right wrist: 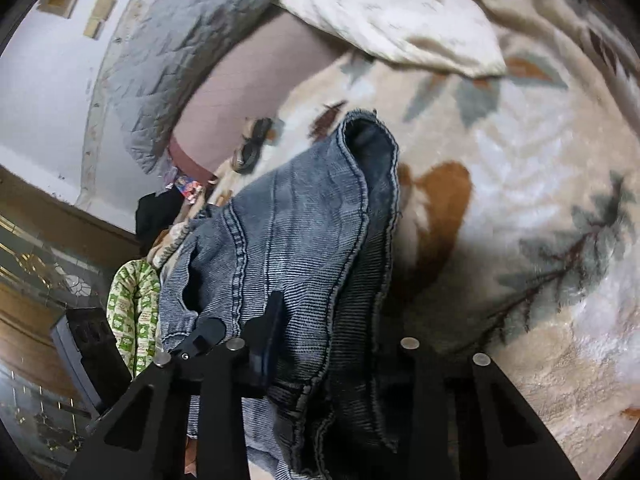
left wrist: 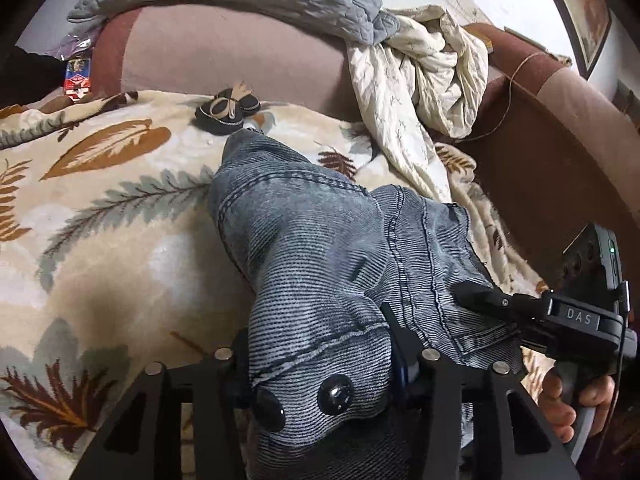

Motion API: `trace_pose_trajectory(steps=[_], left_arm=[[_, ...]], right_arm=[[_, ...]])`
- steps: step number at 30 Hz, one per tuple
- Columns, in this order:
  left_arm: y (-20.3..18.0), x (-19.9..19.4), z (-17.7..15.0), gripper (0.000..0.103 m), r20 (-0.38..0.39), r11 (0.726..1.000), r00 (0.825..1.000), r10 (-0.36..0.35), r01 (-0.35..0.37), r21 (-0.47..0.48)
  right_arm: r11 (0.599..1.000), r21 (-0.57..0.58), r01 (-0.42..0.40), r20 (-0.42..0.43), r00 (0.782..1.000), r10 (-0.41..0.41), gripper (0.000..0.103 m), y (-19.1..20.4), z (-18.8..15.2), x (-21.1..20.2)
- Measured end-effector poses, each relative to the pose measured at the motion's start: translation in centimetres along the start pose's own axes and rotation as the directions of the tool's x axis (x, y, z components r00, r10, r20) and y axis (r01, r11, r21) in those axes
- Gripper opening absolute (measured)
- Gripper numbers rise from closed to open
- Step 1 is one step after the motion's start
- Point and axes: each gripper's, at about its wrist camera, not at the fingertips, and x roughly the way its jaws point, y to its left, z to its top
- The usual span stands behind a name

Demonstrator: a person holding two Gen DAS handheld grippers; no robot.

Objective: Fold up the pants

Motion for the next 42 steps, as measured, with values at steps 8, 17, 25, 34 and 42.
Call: trace_pose_trajectory(steps=[8, 17, 25, 34, 42], left_arm=[[1.2, -5.1, 0.4, 0.050, 0.073, 0.998, 0.996, 0.059, -0.060, 0.013], [5.2, -8.8, -0.3, 0.050, 0.099, 0.991, 0.986, 0.137, -0.136, -0.013], [8.8, -5.6, -2.4, 0.050, 0.038, 0.986, 0.986, 0.163, -0.161, -0.040], [8.3, -5.5, -3.0, 0.058, 0.044, 0.981, 0.980, 0.193, -0.194, 0.008], [5.7, -9.3, -3.4, 0.071, 0.113, 0.936, 0.936, 0.332, -0.342, 0.083]], right_arm=[[0.993, -0.108, -0.051, -0.004, 0.999, 0.051, 0.029, 4.7, -0.9, 0.2], [0.978, -0.185, -0.095, -0.046, 0.995, 0.088, 0.029, 9.7, -2.9, 3.1], [0.975, -0.220, 0.014, -0.102, 0.994, -0.037, 0.029, 9.8, -4.8, 7.2], [0.969, -0.233, 0.077, -0.116, 0.987, -0.107, 0.035, 9.1, -5.2, 8.4], [0.966, -0.236, 0.105, -0.074, 0.989, -0.125, 0.053, 9.4, -5.2, 5.5]])
